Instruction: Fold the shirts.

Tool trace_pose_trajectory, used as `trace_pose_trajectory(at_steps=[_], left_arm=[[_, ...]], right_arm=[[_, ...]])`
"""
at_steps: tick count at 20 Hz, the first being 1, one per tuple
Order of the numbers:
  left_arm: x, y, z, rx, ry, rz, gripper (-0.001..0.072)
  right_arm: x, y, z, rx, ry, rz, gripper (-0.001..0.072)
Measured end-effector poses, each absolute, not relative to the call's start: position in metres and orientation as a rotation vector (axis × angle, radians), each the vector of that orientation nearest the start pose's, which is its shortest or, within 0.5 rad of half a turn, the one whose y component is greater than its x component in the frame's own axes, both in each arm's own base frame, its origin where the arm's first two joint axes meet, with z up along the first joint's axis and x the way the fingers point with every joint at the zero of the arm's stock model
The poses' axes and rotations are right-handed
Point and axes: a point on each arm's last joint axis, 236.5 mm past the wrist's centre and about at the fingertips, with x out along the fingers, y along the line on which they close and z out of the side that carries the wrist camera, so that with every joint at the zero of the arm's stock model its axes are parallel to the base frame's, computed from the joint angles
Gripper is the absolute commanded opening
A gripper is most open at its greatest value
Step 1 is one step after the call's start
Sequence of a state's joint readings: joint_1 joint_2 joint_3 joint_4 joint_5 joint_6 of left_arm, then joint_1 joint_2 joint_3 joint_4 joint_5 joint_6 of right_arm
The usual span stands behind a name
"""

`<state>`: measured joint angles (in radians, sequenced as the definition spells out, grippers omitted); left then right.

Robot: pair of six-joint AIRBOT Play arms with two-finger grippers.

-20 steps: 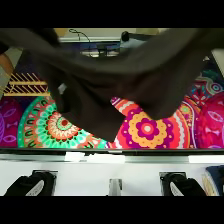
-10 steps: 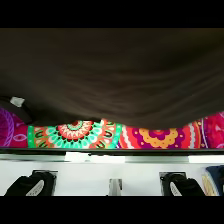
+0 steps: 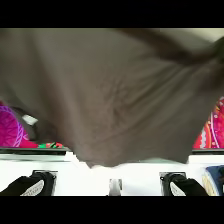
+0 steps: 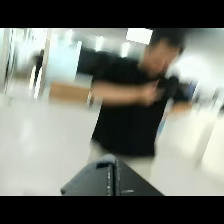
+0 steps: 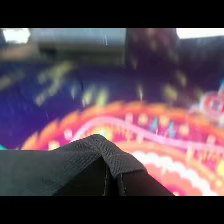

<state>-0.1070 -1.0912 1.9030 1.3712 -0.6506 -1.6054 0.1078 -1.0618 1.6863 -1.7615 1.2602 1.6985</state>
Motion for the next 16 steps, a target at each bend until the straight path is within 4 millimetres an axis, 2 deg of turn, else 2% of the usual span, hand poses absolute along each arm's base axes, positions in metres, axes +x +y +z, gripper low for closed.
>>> trace_pose_trajectory(at_steps=[1,3,5,8,12,13,14,15,16], left_arm=[[0.429,-0.074,0.481,-0.170,-0.031,-0.229,0.0039],[0.481,-0.079,0.392,-0.139,0.225,-0.208,0.0039],[0.513,-0.085,0.318,-0.134,0.420,-0.203,0.0040],[0.532,-0.100,0.227,-0.150,0.666,-0.225,0.0040],[0.529,-0.117,0.139,-0.149,0.927,-0.248,0.0040],[0.526,-0.119,0.123,-0.158,0.981,-0.248,0.0079],[0.521,-0.121,0.111,-0.167,1.030,-0.244,0.0315],[0.515,-0.125,0.099,-0.184,1.081,-0.243,0.0590],[0.509,-0.128,0.092,-0.195,1.124,-0.246,0.0618]], right_arm=[[0.413,0.002,0.263,-0.022,0.707,-0.101,0.0034],[0.448,0.005,0.202,0.000,0.819,-0.123,0.0034],[0.472,0.009,0.155,0.059,0.889,-0.157,0.0035],[0.489,0.014,0.108,0.137,0.958,-0.192,0.0034],[0.495,0.019,0.074,0.182,1.017,-0.215,0.0034],[0.495,0.021,0.071,0.191,1.024,-0.214,0.0070],[0.496,0.023,0.068,0.201,1.031,-0.214,0.0289],[0.495,0.025,0.065,0.214,1.040,-0.212,0.0514],[0.494,0.027,0.063,0.223,1.050,-0.209,0.0599]])
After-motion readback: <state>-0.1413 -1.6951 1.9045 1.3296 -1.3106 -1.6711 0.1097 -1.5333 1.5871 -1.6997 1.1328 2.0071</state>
